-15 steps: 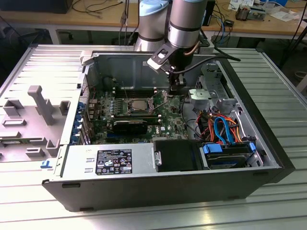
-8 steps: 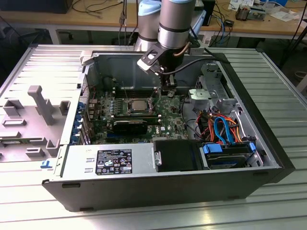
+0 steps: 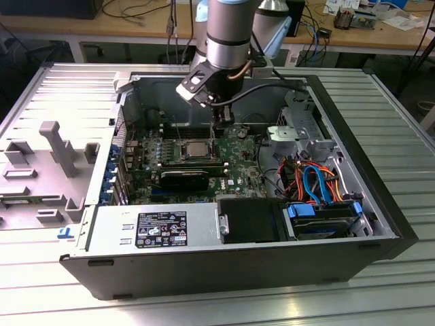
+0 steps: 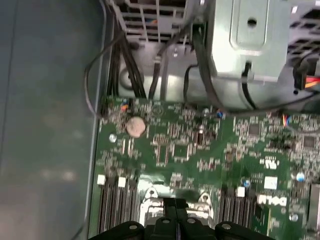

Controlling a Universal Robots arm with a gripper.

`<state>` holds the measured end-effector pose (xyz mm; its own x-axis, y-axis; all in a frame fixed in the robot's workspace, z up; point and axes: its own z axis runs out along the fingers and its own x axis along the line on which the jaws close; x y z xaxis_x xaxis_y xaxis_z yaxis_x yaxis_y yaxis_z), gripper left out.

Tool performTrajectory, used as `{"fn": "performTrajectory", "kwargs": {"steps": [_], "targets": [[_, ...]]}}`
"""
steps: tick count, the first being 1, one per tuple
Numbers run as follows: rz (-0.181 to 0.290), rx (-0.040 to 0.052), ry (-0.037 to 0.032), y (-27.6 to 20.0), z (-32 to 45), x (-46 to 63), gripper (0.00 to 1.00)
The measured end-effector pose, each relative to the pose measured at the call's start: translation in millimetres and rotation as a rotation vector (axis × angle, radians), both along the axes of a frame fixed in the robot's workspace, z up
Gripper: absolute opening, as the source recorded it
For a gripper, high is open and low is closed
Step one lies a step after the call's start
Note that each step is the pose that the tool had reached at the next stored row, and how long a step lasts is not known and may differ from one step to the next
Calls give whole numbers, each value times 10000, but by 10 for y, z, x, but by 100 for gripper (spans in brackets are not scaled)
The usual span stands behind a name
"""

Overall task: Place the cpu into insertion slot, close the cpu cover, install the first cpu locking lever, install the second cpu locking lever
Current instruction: 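Close the cpu cover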

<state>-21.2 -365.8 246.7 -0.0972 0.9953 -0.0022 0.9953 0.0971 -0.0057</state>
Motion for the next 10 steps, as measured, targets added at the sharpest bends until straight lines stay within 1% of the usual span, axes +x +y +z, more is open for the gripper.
{"fn": "performTrajectory", "kwargs": {"steps": [3,6,10], "targets": [[0,3,-4,0,-46,-170,11],[0,3,-4,0,-94,-310,11],[1,1,-3,0,-186,-547,11]]}}
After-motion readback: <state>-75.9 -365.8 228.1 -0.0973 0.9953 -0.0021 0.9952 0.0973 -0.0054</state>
